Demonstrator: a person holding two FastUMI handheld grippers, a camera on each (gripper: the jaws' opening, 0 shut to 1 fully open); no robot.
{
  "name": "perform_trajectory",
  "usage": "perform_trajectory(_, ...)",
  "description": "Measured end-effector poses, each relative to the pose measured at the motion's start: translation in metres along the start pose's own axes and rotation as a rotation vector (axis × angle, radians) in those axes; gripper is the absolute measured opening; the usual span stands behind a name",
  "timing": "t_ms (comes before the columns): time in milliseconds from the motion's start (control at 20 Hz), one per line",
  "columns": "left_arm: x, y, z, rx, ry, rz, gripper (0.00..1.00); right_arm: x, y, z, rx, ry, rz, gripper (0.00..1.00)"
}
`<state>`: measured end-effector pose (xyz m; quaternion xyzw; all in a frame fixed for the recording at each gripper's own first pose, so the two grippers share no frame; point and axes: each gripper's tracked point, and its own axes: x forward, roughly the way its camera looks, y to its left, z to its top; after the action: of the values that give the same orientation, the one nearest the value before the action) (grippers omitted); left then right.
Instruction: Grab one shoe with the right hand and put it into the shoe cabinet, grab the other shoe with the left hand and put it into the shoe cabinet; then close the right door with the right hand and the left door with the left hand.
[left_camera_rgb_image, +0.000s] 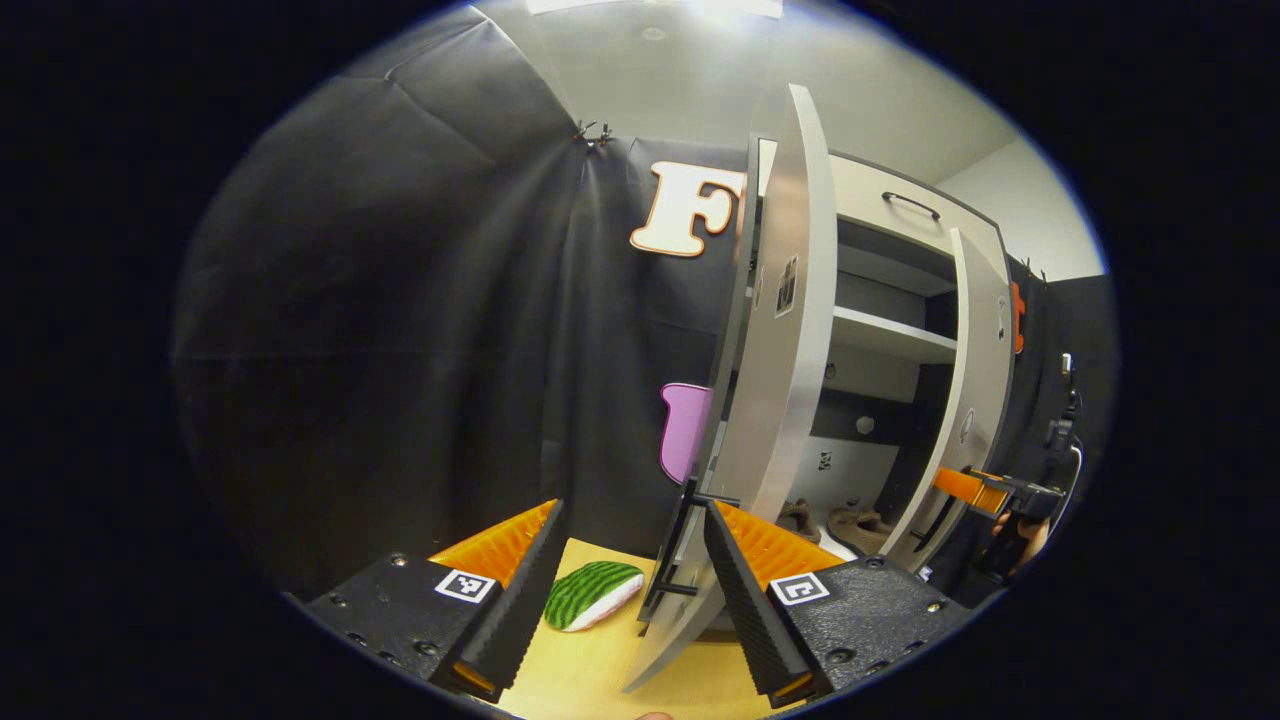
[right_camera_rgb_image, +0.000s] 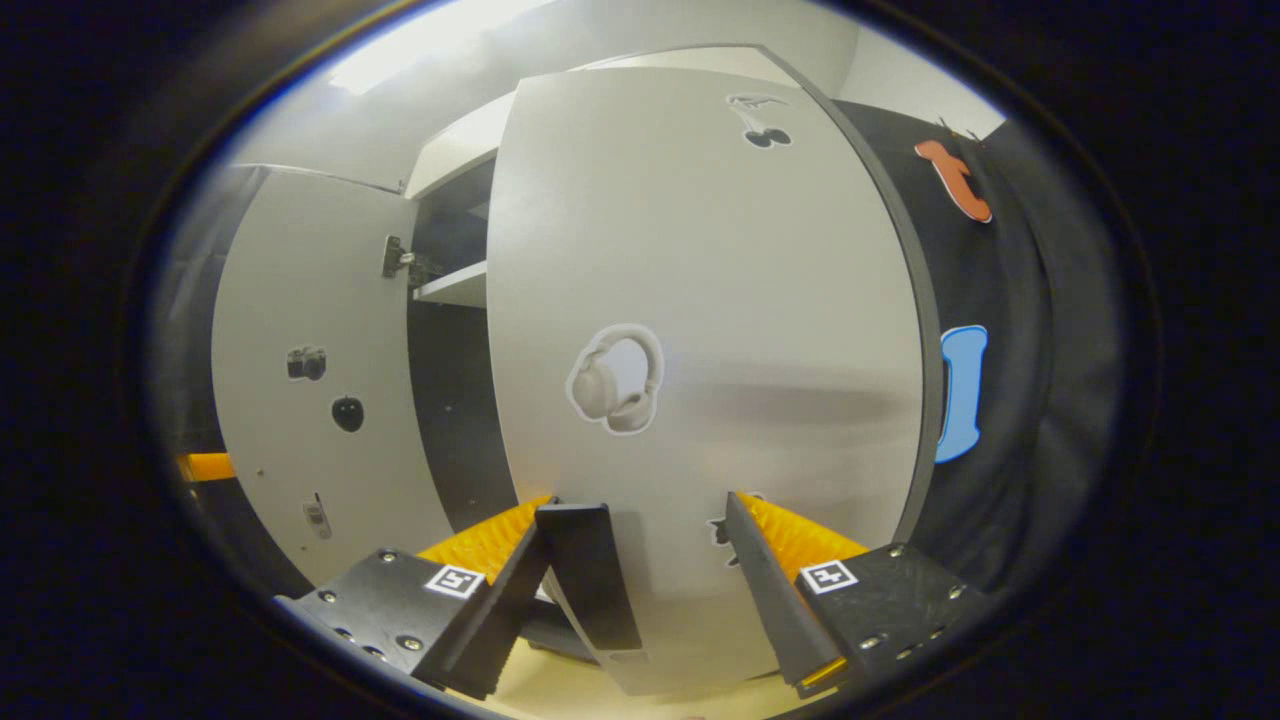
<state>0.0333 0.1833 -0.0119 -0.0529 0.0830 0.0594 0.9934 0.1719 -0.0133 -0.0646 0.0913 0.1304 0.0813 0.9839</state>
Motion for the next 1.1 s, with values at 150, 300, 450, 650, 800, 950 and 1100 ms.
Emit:
perform_trajectory(150, 0.009, -0.002, -0.001, 0.01, 0.006, -0.03, 0.85, 0.008, 0.002, 0.0, -0.001, 0.0, -0.011, 0.99)
perform_trajectory(300, 0.014, -0.003, -0.005, 0.009, 0.012, -0.069, 0.85, 0.017, 0.001, 0.001, -0.023, -0.006, -0.037, 0.97)
perform_trajectory(450, 0.015, -0.002, -0.003, 0.024, 0.004, -0.092, 0.85, 0.02, 0.0, 0.001, -0.053, -0.012, -0.059, 0.99)
perform_trajectory(650, 0.02, -0.012, -0.002, 0.054, 0.0, -0.141, 0.83, 0.022, 0.0, -0.001, -0.06, -0.016, -0.077, 0.99)
perform_trajectory(800, 0.019, -0.013, -0.001, 0.075, 0.0, -0.147, 0.81, 0.023, 0.0, -0.002, -0.065, -0.011, -0.083, 0.99)
perform_trajectory(950, 0.017, -0.016, -0.001, 0.069, 0.0, -0.147, 0.79, 0.023, -0.001, -0.012, -0.055, 0.034, -0.076, 0.97)
perform_trajectory(1100, 0.017, -0.023, -0.002, 0.053, 0.001, -0.172, 0.78, 0.013, -0.001, -0.02, -0.032, 0.041, -0.065, 0.99)
